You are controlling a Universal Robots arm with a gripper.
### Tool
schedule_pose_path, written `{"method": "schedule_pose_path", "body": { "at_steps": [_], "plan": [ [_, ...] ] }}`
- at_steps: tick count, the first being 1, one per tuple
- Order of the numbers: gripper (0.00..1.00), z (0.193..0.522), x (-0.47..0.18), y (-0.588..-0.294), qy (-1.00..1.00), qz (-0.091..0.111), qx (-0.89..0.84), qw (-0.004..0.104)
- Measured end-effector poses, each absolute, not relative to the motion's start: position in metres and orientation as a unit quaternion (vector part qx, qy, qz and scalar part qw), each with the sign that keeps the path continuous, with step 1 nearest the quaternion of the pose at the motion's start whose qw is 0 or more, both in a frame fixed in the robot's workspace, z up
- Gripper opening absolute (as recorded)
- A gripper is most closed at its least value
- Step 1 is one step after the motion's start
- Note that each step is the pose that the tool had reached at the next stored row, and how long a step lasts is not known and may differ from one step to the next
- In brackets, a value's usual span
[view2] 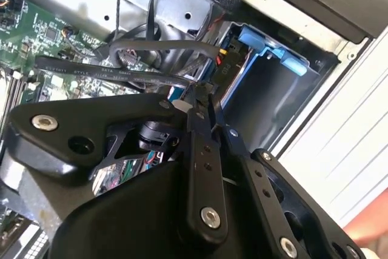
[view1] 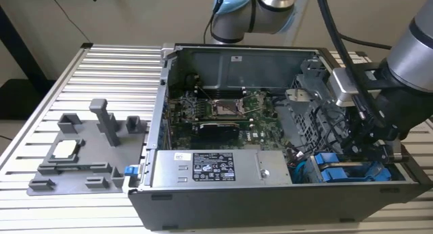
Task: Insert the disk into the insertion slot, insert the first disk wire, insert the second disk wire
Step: 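Insert the second disk wire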
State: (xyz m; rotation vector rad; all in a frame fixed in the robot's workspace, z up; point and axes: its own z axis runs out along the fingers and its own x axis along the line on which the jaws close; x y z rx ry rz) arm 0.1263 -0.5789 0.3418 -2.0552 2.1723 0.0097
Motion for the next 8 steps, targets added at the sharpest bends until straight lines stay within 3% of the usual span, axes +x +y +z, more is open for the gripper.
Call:
{"method": "schedule_pose_path", "body": {
  "at_steps": [8],
  "plan": [
    [0.16,0.3418,0.1186,-0.5791,0.722,-0.012,-0.685,0.092]
  ]
}}
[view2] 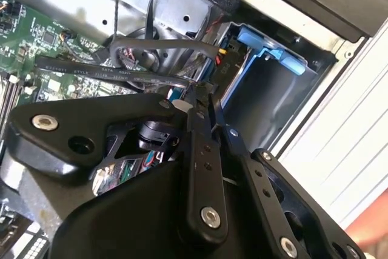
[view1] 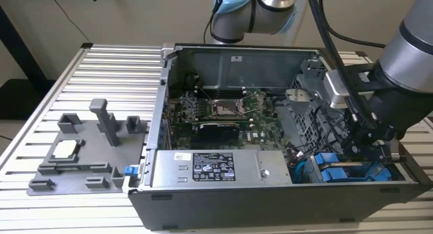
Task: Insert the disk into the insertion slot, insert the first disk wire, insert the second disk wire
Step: 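Insert the second disk wire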
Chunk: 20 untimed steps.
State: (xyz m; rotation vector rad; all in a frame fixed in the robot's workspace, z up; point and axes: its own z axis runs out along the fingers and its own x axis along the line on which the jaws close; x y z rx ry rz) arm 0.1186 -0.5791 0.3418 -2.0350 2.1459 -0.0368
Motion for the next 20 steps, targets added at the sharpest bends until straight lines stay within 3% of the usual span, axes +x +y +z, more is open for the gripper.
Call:
{"method": "schedule_pose_path", "body": {
  "at_steps": [5,12,20],
  "plan": [
    [0.16,0.342,0.110,-0.579,0.721,-0.021,-0.685,0.101],
    [0.16,0.341,0.101,-0.579,0.718,-0.042,-0.684,0.122],
    [0.16,0.337,0.099,-0.579,0.717,-0.052,-0.684,0.126]
  ]
}}
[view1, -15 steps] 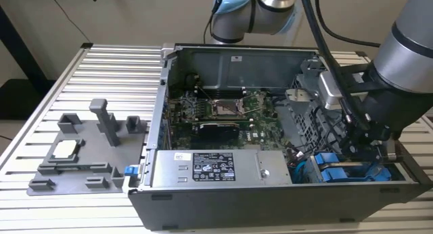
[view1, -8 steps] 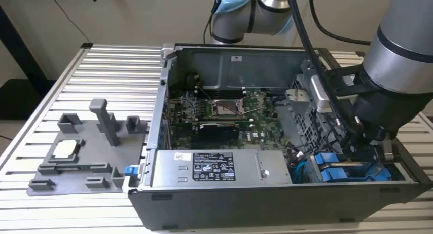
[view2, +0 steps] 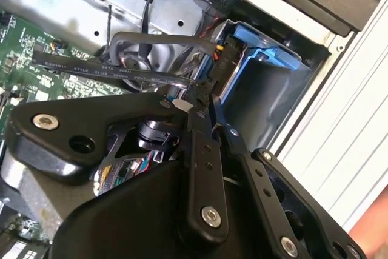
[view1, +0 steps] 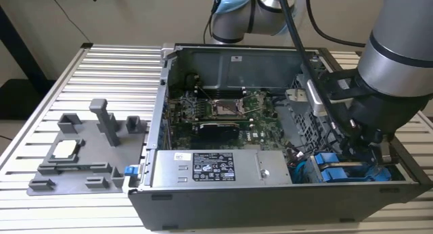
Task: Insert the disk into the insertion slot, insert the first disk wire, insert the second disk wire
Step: 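Insert the second disk wire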
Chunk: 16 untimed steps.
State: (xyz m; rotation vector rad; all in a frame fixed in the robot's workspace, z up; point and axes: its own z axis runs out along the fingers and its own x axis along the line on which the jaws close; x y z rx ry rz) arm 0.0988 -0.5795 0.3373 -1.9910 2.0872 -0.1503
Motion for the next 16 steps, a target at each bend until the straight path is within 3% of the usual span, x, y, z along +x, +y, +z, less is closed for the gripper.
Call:
{"method": "schedule_pose_path", "body": {
  "at_steps": [16],
  "plan": [
    [0.16,0.3295,0.0987,-0.5798,0.716,-0.058,-0.684,0.125]
  ]
}}
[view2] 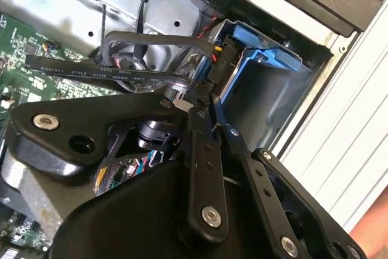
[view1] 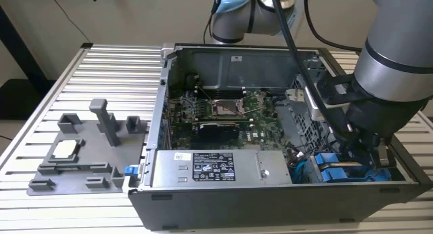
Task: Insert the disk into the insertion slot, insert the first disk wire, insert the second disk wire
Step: 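Insert the second disk wire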
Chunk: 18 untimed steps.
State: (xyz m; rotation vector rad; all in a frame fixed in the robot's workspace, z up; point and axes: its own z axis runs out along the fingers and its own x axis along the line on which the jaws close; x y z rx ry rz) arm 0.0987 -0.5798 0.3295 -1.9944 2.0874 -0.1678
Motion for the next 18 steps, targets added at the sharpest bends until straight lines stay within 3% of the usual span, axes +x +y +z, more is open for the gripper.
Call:
{"method": "schedule_pose_path", "body": {
  "at_steps": [3,4,18],
  "plan": [
    [0.17,0.3285,0.0987,-0.5798,0.716,-0.057,-0.684,0.125],
    [0.24,0.3285,0.0987,-0.5798,0.716,-0.057,-0.684,0.125],
    [0.24,0.3349,0.0987,-0.5797,0.716,-0.056,-0.684,0.126]
  ]
}}
